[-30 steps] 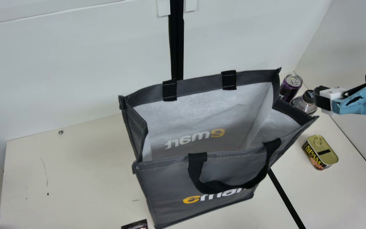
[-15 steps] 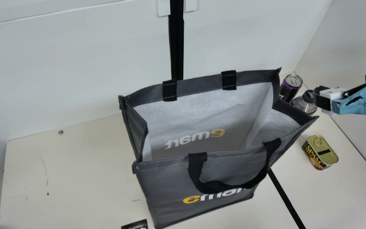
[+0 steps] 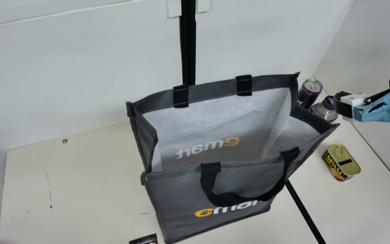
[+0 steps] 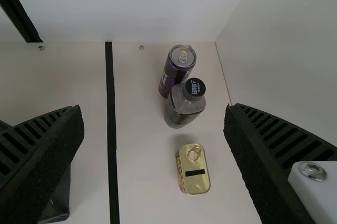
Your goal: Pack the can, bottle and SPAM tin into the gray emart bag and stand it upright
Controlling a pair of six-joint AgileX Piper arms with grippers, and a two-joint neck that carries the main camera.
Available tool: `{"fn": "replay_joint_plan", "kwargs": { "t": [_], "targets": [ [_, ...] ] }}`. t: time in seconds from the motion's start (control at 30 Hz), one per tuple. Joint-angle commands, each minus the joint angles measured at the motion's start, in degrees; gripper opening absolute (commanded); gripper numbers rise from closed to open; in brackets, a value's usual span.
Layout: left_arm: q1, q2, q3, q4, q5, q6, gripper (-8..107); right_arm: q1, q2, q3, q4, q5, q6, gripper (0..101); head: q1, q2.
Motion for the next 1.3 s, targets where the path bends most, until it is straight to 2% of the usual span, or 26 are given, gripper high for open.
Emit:
{"fn": "replay_joint_plan", "kwargs": {
  "t": [0.0,0.63,1.27],
  "targets": [
    [-2.5,1.4,-1.2,1.7,-0.2,-0.5,90,0.0,0.0,0.0,0.0,0.0,0.0,95,-1.3,0.0],
    [-18.4,11.5,-14.5,10.0,0.1,-4.1,90,0.0,0.0,0.0,0.0,0.0,0.0,95,-1.3,0.0],
    [-27.2,22.6,-28.3,9.0,1.6,-0.1,90,0.0,0.0,0.0,0.0,0.0,0.0,95,-1.3,0.0]
  ]
}}
